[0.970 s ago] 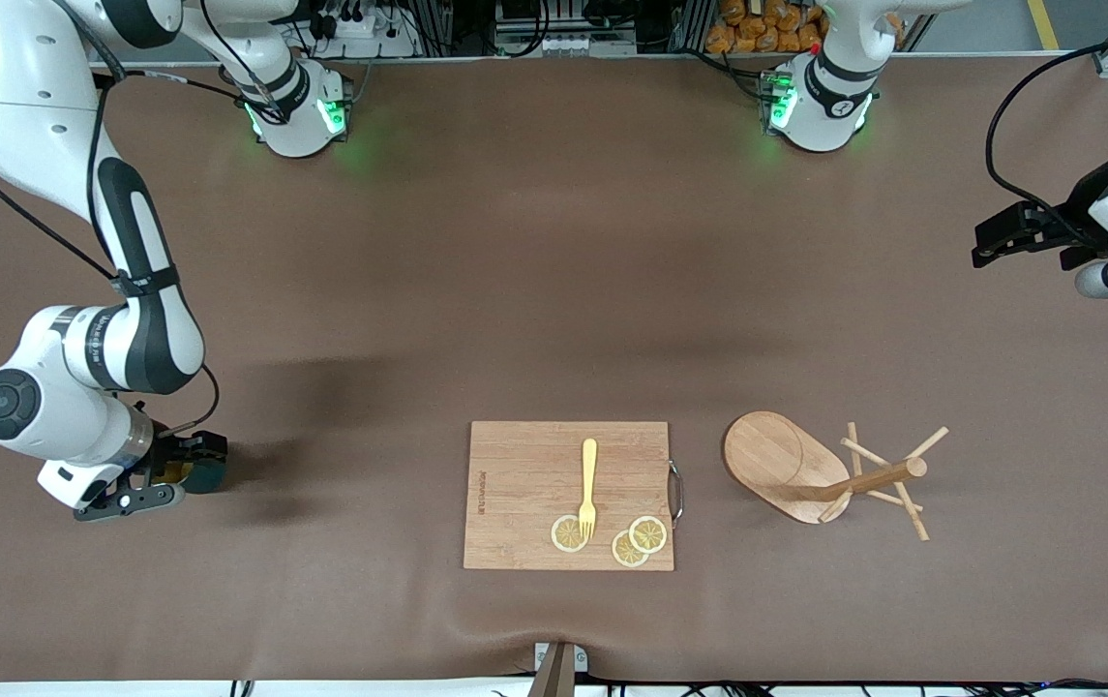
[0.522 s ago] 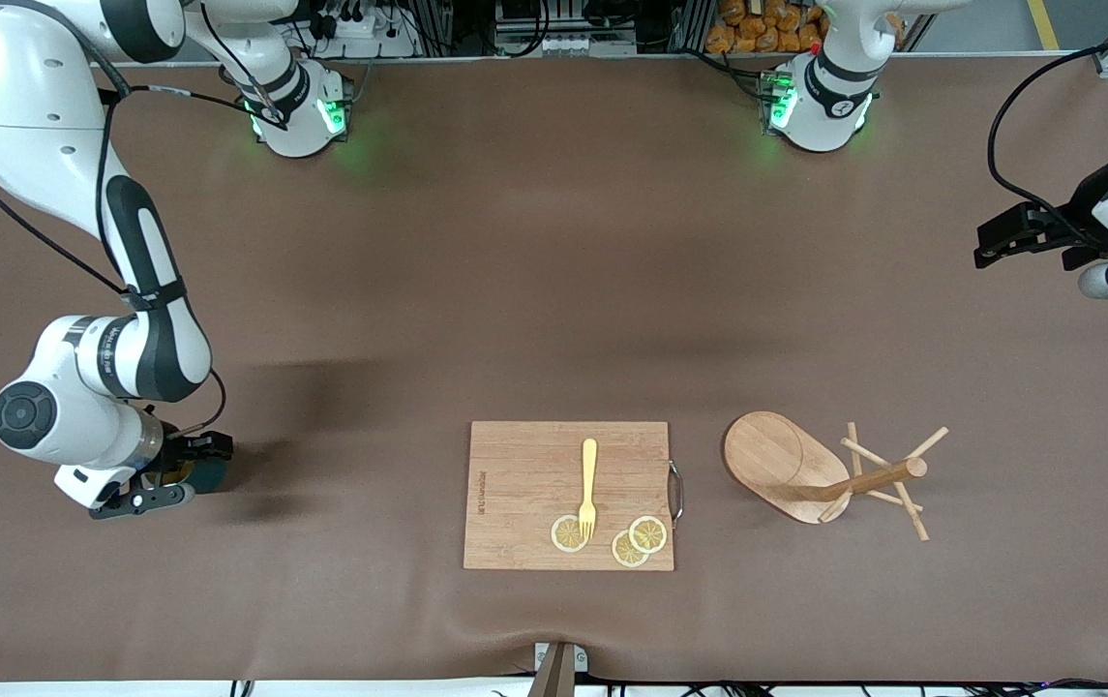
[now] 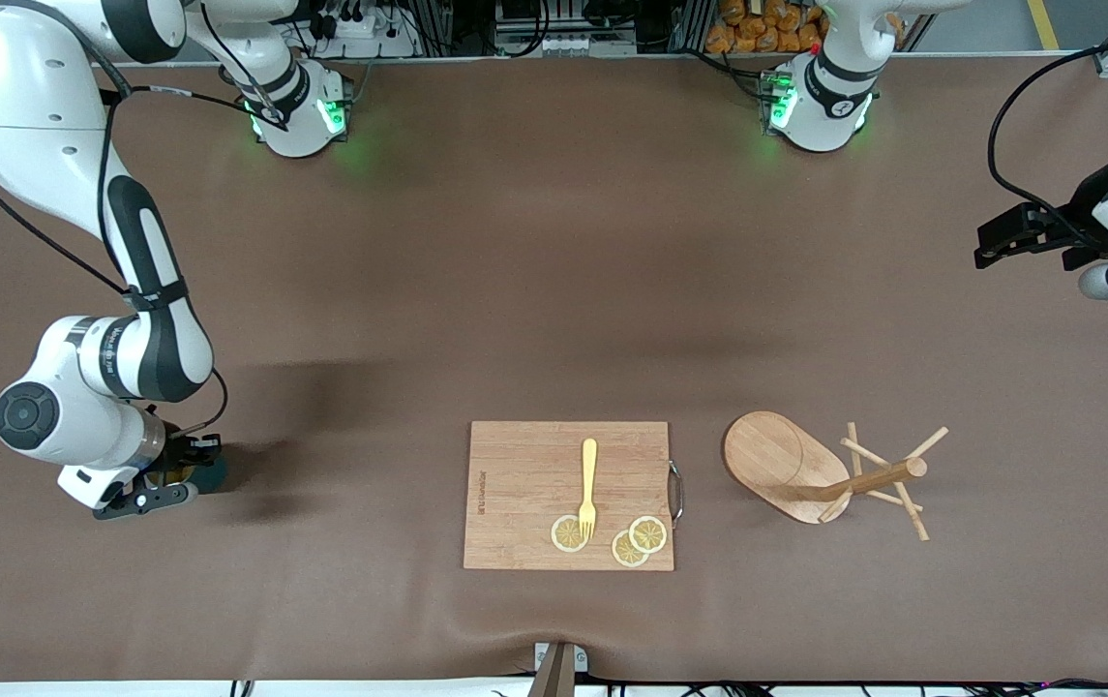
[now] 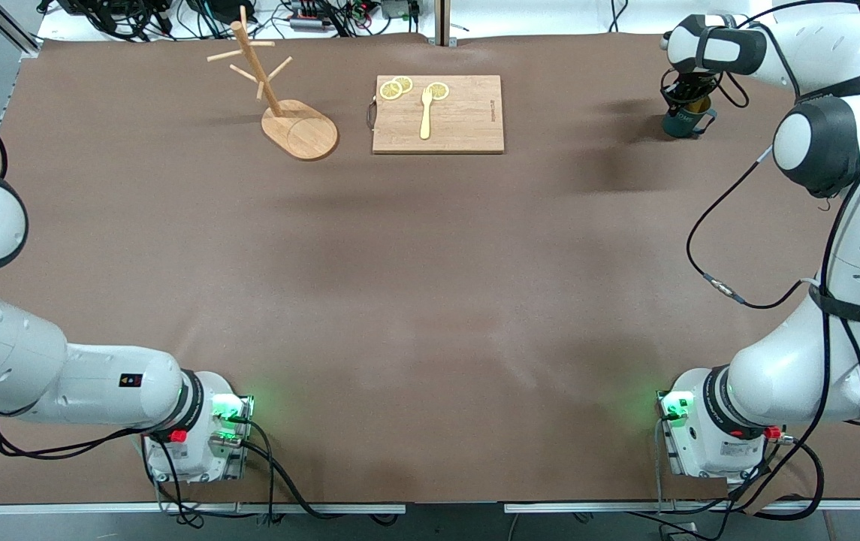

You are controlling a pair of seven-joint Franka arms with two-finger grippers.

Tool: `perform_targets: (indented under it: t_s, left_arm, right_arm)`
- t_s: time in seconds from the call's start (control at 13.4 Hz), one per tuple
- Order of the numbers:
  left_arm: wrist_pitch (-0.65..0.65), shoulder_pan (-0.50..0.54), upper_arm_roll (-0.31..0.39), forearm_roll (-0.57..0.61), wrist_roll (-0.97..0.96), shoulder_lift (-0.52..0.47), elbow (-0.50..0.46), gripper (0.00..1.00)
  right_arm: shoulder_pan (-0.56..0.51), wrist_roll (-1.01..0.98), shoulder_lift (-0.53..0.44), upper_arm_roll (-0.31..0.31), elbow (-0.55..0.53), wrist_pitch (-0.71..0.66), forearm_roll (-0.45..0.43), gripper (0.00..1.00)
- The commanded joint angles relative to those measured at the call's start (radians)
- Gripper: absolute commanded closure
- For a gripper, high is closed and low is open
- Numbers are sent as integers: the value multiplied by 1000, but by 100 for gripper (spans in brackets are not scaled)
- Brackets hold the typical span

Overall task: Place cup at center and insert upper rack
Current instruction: 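Lower the right gripper and grasp the teal mug's rim, then lift the mug with the right gripper and carry it toward the table center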

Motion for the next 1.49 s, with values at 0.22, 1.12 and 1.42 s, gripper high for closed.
perform_targets:
  t_s: [0.22, 1.12, 1.42]
  left_arm:
    - [12, 1, 1, 4, -3, -9, -12, 0]
    - [19, 1, 0, 5, 0, -9, -20, 0]
    - [19, 3, 1, 7, 0, -7, -18, 0]
  right_arm:
    - [3, -9, -29, 38, 31, -74, 24, 100]
    - [373, 420, -92, 38, 68, -168, 82, 100]
    - [527, 566, -92, 38, 68, -168, 83, 100]
